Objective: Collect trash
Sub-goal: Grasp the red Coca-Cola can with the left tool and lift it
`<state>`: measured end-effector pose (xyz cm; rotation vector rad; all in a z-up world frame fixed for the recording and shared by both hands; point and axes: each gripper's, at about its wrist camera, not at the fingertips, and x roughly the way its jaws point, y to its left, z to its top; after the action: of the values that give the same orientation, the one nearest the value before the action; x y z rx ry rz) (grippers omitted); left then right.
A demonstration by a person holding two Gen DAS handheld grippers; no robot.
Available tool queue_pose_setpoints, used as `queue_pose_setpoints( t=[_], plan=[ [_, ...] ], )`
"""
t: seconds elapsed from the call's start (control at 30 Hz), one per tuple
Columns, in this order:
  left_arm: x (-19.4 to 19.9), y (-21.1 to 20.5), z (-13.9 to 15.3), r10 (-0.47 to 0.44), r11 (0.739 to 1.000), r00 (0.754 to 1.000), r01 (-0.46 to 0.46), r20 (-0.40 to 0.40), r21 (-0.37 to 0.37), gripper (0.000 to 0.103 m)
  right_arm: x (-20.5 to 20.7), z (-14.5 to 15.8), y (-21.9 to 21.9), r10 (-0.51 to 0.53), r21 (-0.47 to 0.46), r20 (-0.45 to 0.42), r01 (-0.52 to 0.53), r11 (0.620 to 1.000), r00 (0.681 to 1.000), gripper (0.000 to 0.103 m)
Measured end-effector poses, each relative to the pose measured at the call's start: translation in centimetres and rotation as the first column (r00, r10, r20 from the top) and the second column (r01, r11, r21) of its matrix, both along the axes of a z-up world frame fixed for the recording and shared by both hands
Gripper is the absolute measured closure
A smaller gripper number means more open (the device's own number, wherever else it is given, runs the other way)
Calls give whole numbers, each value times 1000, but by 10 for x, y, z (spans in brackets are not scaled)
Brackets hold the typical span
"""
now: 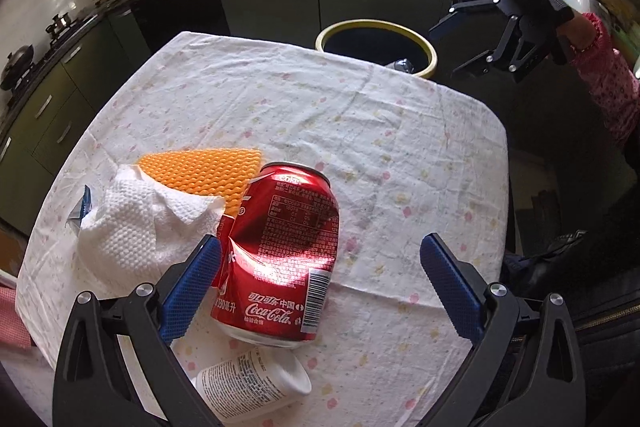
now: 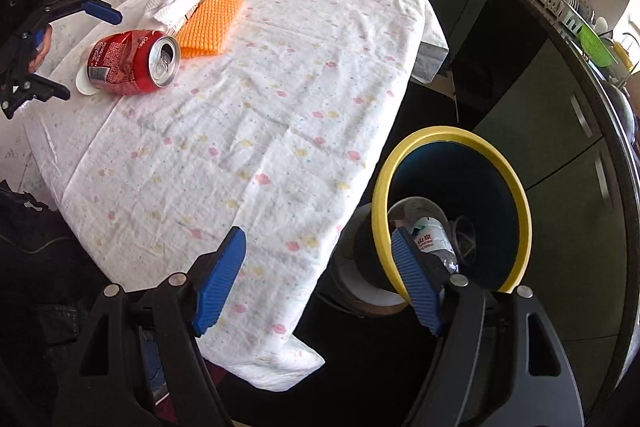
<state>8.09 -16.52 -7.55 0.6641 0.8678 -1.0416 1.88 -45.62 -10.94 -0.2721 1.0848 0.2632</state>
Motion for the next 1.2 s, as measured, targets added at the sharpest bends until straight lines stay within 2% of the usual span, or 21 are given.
queue_pose_setpoints(
  t=[0.43,0.73,0.8,1.0,1.2],
  plan=[
    [12,-19,-19,-18,996,999,15,33,89,5,-5,-7,3,-37,41,-25,38,998,999,32],
    [15,-33,-36,-12,987,998,2,63,162,21,-6,-7,3,-51,51,-24,52,997,998,32],
    [16,-35,-39,-10,985,998,-1,61,175,31,-7,-7,2,-55,53,-23,56,997,998,32],
    [13,-36,-38,-16,984,998,7,52,177,32,-11,-4,-3,-77,66,-12,78,995,997,32],
    [3,-42,-13,-33,990,997,23,68,138,32,-15,-2,-12,-105,84,4,104,991,994,32]
  ],
)
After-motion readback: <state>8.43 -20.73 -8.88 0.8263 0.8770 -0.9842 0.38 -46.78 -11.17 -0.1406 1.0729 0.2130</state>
